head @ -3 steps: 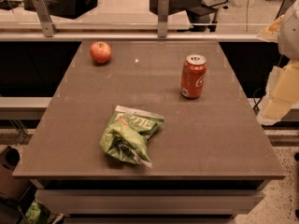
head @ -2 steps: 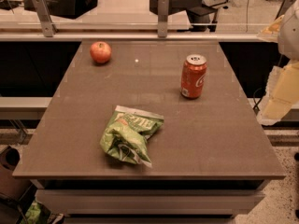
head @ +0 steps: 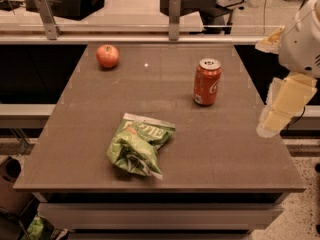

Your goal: Move green jalapeno chip bag near apple

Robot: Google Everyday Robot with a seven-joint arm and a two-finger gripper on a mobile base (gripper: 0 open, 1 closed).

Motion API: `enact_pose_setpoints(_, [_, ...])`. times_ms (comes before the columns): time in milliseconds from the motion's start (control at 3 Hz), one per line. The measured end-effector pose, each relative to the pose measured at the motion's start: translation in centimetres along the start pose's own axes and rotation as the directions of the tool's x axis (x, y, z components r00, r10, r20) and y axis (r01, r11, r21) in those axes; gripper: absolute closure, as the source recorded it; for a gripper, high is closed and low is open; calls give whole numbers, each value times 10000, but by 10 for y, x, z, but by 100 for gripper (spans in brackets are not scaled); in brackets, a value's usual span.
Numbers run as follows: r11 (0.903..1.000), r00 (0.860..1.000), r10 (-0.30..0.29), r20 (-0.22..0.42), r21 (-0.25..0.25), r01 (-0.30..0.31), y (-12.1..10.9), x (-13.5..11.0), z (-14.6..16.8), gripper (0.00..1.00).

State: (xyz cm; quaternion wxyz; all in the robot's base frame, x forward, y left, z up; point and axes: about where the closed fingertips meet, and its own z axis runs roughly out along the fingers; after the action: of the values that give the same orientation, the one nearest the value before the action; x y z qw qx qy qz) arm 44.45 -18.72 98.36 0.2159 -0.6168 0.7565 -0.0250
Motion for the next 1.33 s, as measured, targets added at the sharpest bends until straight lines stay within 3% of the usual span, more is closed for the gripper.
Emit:
enact_pose_setpoints(667, [9932, 9922, -616, 1087, -921, 717, 33, -46, 45, 0])
enact_pose_setpoints(1333, [9829, 9725, -754, 2204, -1476, 1096, 75, -104, 91, 0])
